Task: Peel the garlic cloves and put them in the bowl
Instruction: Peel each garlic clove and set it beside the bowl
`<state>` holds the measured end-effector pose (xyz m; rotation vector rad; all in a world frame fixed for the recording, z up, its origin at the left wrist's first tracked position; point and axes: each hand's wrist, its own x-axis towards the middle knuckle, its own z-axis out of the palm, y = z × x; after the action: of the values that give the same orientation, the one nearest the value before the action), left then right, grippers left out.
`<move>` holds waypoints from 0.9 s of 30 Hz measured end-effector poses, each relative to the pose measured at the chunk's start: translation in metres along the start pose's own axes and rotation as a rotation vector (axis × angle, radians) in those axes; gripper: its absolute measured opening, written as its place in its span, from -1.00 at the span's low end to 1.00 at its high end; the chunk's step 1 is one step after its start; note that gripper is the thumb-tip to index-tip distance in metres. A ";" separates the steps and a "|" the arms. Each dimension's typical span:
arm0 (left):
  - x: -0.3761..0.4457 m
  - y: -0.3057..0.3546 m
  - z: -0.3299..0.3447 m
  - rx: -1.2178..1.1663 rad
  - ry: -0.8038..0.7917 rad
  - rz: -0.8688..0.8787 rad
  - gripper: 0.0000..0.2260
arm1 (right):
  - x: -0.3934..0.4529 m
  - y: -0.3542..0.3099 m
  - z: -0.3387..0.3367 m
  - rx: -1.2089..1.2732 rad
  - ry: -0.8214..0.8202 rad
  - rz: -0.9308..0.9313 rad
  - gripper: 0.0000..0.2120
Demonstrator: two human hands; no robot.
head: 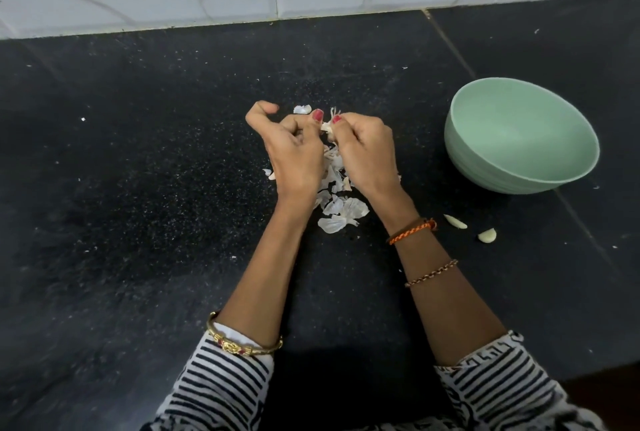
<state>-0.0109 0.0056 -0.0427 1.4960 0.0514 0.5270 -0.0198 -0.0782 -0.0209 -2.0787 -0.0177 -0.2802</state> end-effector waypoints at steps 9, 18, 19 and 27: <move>0.003 0.007 -0.002 -0.066 0.051 -0.077 -0.74 | 0.005 -0.004 -0.010 0.531 -0.005 0.250 -0.62; 0.004 0.001 -0.010 0.248 -0.105 0.098 -0.86 | 0.005 0.010 -0.011 0.417 0.125 0.069 -0.91; 0.007 0.000 -0.010 0.264 -0.094 0.109 -0.84 | 0.005 0.011 -0.010 0.410 0.144 0.054 -0.87; 0.007 -0.001 -0.011 0.137 -0.259 0.097 -0.81 | 0.006 0.011 -0.011 0.437 0.155 0.049 -0.85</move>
<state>-0.0088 0.0187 -0.0424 1.6963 -0.1921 0.4096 -0.0145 -0.0934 -0.0234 -1.6175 0.0602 -0.3714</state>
